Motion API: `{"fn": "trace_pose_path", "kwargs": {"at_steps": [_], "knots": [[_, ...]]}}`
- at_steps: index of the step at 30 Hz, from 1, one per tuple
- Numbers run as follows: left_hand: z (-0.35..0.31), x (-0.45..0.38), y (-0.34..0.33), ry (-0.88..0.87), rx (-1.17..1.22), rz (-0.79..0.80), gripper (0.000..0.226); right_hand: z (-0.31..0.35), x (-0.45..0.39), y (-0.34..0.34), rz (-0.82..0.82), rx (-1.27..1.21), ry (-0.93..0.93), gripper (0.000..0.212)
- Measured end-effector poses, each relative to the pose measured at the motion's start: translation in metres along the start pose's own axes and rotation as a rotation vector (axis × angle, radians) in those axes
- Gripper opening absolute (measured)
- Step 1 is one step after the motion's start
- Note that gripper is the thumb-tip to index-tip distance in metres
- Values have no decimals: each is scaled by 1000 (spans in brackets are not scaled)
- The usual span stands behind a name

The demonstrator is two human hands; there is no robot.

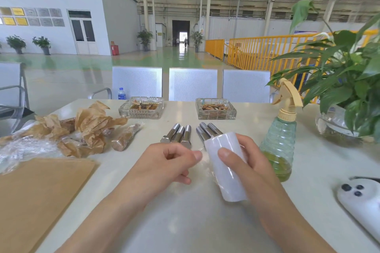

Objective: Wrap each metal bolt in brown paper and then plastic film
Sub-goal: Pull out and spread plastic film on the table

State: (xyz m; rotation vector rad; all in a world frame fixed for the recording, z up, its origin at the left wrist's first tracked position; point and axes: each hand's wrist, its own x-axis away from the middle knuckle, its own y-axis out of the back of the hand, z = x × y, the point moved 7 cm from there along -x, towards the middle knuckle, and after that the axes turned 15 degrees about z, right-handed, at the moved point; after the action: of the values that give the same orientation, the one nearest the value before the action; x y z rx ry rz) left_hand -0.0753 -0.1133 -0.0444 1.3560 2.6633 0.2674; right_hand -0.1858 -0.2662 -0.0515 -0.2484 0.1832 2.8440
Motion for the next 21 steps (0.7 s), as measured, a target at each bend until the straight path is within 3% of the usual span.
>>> {"fn": "trace_pose_path", "kwargs": {"at_steps": [6, 11, 14, 16, 19, 21], "knots": [[6, -3, -6, -3, -133, -57, 39, 22, 9, -4, 1, 328, 211, 56], [-3, 5, -2, -33, -451, -213, 28, 25, 10, -7, 14, 385, 265, 56], [5, 3, -7, 4, -29, -89, 8, 24, 8, -3, -14, 257, 266, 45], [7, 1, -14, 10, 213, 11, 18, 22, 6, 1, -28, 171, 265, 45], [2, 1, -20, -38, 395, 66, 22, 19, 3, 4, -32, 88, 255, 44], [3, 0, -23, -42, 522, 88, 37, 19, 3, 3, -20, 66, 258, 40]]}}
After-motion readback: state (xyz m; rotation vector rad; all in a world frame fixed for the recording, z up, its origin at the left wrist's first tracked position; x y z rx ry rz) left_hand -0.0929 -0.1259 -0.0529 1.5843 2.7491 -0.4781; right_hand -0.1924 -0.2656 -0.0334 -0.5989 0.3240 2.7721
